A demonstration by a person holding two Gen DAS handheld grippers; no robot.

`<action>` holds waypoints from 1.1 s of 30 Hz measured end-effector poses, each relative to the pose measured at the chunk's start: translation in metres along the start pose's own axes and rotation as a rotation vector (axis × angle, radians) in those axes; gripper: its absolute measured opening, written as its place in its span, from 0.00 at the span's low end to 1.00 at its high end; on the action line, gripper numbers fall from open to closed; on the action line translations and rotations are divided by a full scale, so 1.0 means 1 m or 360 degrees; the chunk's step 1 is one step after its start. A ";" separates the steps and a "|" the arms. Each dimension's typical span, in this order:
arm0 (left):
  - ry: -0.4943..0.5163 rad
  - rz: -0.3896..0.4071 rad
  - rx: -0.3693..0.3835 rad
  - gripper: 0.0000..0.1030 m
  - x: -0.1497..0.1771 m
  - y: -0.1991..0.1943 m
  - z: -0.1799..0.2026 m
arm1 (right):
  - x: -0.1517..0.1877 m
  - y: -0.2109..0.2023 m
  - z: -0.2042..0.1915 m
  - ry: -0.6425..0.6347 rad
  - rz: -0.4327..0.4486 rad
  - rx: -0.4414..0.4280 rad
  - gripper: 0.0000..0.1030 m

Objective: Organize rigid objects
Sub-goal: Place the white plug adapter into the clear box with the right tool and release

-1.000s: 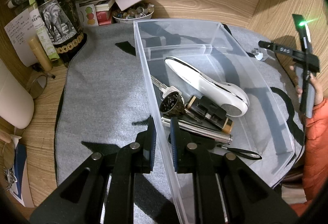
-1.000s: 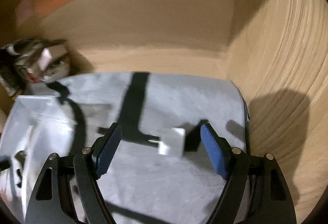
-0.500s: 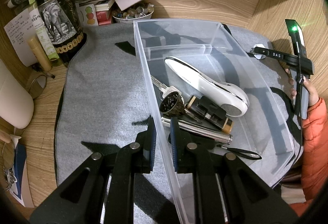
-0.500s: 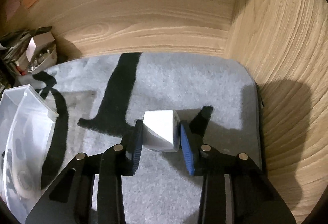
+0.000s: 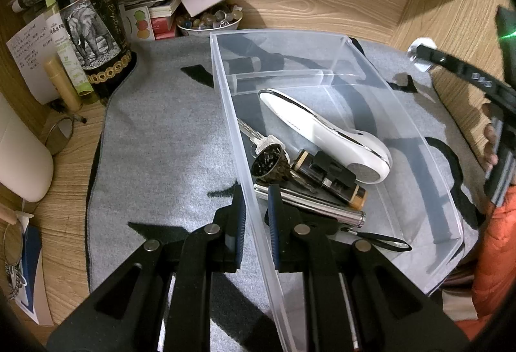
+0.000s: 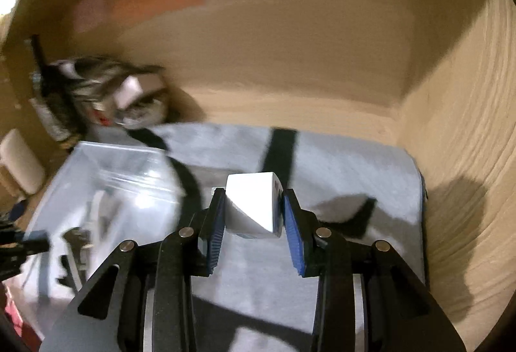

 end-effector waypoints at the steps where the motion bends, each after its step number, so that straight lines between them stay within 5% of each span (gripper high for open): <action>1: -0.0001 0.0001 0.0001 0.12 0.000 0.000 0.000 | -0.003 -0.005 -0.008 -0.0022 0.0020 -0.0021 0.31; 12: -0.0014 0.0003 0.0000 0.12 0.000 0.000 0.000 | -0.012 -0.028 -0.096 -0.0236 0.0126 -0.0284 0.31; 33: -0.0011 0.0004 0.0004 0.12 -0.001 -0.001 -0.001 | 0.043 0.016 -0.166 -0.0517 -0.0207 -0.0431 0.31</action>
Point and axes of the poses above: each gripper's, at about its wrist camera, not at the fingertips, and y roughly the way its jaws point, z to its right, x to its underside, the point moved 7 cm from there along y, roughly the way its jaws point, and after that the axes turned 5 degrees about -x, right-handed, at the moved point
